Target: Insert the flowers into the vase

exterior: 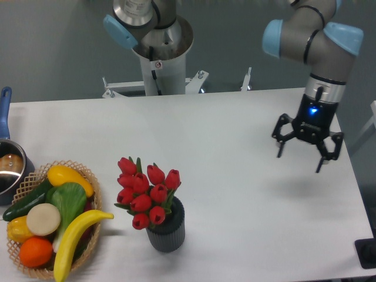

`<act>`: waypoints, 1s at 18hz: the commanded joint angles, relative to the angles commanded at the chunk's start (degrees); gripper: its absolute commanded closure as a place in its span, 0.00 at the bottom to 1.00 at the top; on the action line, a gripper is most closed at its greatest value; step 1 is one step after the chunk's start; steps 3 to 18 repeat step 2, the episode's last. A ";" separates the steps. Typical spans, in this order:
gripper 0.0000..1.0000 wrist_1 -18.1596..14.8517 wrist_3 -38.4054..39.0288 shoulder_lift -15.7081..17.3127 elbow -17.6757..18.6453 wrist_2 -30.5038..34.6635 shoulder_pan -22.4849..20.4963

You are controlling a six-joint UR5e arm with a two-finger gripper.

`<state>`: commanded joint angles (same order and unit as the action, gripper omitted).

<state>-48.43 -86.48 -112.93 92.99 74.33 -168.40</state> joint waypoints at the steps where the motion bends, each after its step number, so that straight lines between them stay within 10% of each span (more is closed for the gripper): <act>1: 0.00 0.09 0.09 -0.79 -0.09 2.29 0.17; 18: 0.00 -0.09 0.09 -1.41 -0.52 4.40 0.18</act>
